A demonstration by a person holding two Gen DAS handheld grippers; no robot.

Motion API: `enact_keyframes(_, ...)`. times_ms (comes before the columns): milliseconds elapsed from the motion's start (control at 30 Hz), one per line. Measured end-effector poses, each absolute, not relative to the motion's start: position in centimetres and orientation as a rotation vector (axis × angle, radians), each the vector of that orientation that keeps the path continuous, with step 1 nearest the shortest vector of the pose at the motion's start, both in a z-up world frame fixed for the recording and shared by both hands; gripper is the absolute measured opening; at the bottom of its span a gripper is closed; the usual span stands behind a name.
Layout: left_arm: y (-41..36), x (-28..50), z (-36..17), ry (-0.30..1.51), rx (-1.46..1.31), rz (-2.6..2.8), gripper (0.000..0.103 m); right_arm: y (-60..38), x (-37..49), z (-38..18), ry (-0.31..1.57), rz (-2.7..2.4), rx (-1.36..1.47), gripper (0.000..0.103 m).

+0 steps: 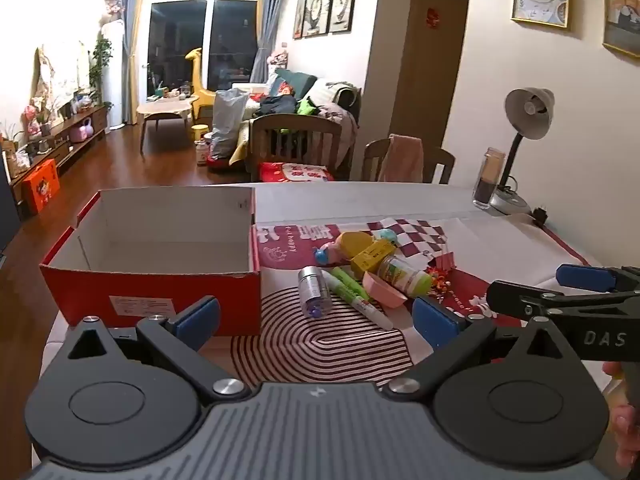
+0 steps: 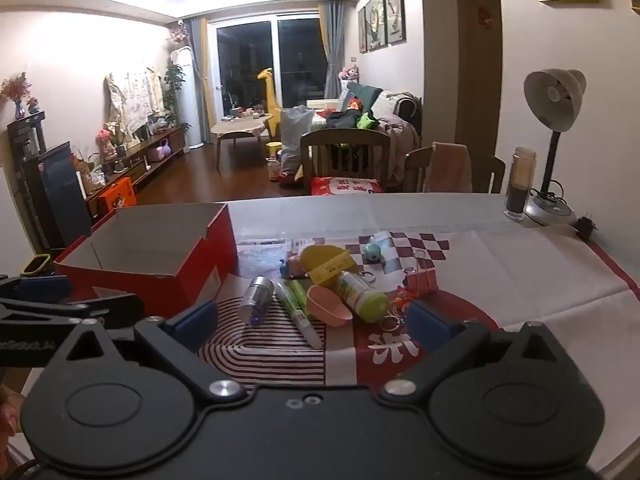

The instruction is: Organize rigid objects

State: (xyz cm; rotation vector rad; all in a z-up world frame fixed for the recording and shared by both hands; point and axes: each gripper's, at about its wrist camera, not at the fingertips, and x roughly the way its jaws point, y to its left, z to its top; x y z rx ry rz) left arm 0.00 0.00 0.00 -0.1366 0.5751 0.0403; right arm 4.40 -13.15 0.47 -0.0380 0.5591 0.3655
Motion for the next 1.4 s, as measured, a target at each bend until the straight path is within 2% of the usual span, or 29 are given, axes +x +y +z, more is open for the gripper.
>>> enact_keyframes(300, -1.3, -0.6, 0.2, 0.526, -0.083, -0.013, 0.103, -13.5, 4.2, 0.4, 0.585, 0.354, -0.048, 0.101)
enact_keyframes(1400, -1.4, -0.9, 0.9, 0.553, -0.121, 0.026, 0.103, -13.9, 2.8, 1.6, 0.527, 0.39, -0.059, 0.102)
